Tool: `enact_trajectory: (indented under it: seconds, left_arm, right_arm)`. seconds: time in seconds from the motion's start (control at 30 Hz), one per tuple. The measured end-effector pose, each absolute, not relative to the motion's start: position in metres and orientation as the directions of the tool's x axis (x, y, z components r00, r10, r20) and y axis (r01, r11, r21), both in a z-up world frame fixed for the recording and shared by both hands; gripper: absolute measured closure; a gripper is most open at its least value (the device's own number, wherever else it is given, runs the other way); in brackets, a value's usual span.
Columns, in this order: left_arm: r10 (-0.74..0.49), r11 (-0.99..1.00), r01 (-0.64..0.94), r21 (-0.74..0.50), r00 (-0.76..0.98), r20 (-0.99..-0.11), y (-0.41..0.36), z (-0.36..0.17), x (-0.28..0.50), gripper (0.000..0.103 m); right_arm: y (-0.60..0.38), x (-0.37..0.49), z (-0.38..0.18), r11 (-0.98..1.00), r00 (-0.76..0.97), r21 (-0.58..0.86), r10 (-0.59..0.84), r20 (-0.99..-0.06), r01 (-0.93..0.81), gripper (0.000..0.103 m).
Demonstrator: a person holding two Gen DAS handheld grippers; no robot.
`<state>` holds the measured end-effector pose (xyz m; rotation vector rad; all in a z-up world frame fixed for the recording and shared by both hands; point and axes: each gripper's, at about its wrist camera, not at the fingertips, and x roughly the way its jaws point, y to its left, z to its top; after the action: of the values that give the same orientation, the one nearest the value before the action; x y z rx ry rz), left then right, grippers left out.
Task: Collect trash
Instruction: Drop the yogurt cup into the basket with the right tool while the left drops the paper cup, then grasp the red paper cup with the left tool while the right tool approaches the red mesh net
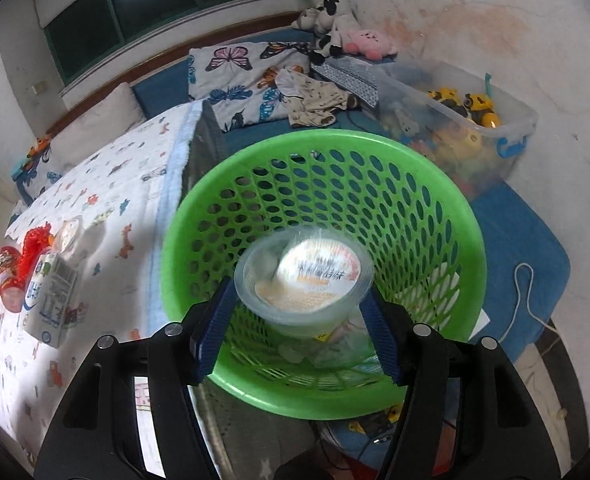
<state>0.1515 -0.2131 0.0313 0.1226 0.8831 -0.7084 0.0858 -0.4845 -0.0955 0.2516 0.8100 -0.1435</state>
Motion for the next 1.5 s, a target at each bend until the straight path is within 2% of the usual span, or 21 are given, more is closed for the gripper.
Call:
enact_trajectory:
  seconds: [0.43,1.1,1.17,1.2,1.23,1.5]
  left_arm:
    - [-0.549,0.708,0.678,-0.2,0.35,-0.759,-0.295,0.015,0.164,0.04]
    - [-0.507,0.69,0.698,-0.192,0.277,-0.816,-0.397,-0.025,0.189,0.037]
    - [-0.51,0.693,0.691,-0.204,0.271,-0.816,-0.4,-0.027,0.191,0.032]
    - [-0.512,0.695,0.688,-0.208,0.271,-0.815,-0.4,-0.028,0.192,0.025]
    - [-0.518,0.698,0.684,-0.215,0.274,-0.811,-0.399,-0.028,0.192,0.024]
    - [-0.507,0.732,0.653,-0.194,0.332,-0.796,-0.359,-0.023,0.179,0.024]
  right_arm:
    - [-0.492,0.065,-0.085,0.955,0.714,0.196,-0.022,-0.7,0.221,0.032]
    - [-0.503,0.03,-0.085,0.946,0.731,0.217,-0.029,-0.682,0.24,0.028]
    - [-0.505,0.028,-0.086,0.944,0.731,0.222,-0.03,-0.681,0.245,0.028]
    - [-0.506,0.027,-0.086,0.943,0.732,0.222,-0.032,-0.681,0.248,0.028]
    - [-0.506,0.026,-0.086,0.943,0.732,0.221,-0.034,-0.681,0.249,0.028]
    - [-0.493,0.025,-0.083,0.949,0.738,0.222,-0.015,-0.675,0.222,0.028]
